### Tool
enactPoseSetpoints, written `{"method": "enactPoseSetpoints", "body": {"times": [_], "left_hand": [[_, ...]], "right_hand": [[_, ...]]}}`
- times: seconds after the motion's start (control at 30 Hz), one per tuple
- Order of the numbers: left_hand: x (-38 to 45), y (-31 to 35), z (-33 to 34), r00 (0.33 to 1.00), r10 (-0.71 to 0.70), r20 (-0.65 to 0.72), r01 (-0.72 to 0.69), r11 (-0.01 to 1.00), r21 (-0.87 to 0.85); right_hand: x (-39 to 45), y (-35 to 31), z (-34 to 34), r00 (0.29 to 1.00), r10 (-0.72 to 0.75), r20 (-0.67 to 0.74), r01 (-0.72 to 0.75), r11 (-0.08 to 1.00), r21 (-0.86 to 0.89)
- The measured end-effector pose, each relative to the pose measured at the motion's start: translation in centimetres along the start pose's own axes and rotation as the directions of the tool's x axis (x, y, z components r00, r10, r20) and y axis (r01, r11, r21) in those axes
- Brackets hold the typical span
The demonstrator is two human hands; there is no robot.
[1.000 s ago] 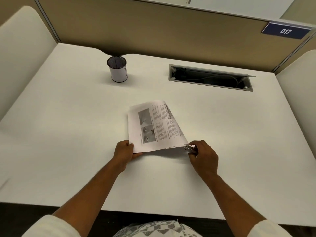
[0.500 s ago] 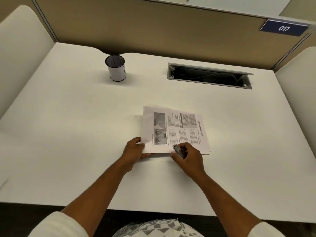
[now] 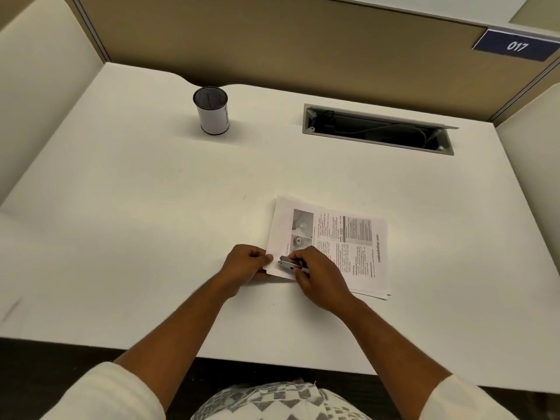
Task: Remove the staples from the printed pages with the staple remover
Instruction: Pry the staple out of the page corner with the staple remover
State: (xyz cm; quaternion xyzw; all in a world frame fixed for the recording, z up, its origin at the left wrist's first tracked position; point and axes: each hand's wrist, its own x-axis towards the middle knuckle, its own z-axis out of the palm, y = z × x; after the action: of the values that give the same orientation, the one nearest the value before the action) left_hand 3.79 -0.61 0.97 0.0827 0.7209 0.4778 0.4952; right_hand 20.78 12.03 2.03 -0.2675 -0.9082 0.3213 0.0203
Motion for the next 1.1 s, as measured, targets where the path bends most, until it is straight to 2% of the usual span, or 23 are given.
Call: {"method": "enactPoseSetpoints", "body": {"times": [0.13, 0.3, 0.53, 0.77, 1.1], "left_hand": [[-0.5, 0.0, -0.1, 0.997, -0.038, 0.067, 0.043, 0.997, -0.067], [-1.0, 0.0, -0.1, 0.997, -0.046, 0.061, 0.055, 0.985, -0.163], [-1.1, 0.1, 0.0, 0.997, -0.029, 0.071, 0.038, 0.990, -0.135], [-1.1, -0.1, 0.2, 0.999, -0.007, 0.034, 0.013, 0.984, -0.178], [-1.5, -0.1, 0.8, 0.998, 0.025, 0.049, -0.013, 0.971, -0.239]], "right_hand": [[-0.5, -0.4, 0.6, 0.998, -0.056, -0.008, 0.056, 0.996, -0.064], [-0.6, -0.6, 1.1, 0.999, -0.017, -0.043, 0.015, 0.999, -0.038], [-0.8, -0.6, 1.3, 0.997, 0.019, -0.073, -0.023, 0.998, -0.053], [-1.1, -0.9, 1.8, 0.990, 0.041, -0.137, -0.046, 0.998, -0.034], [-1.1, -1.2, 2.0, 0.974, 0.013, -0.225, -0.019, 1.000, -0.025]]}}
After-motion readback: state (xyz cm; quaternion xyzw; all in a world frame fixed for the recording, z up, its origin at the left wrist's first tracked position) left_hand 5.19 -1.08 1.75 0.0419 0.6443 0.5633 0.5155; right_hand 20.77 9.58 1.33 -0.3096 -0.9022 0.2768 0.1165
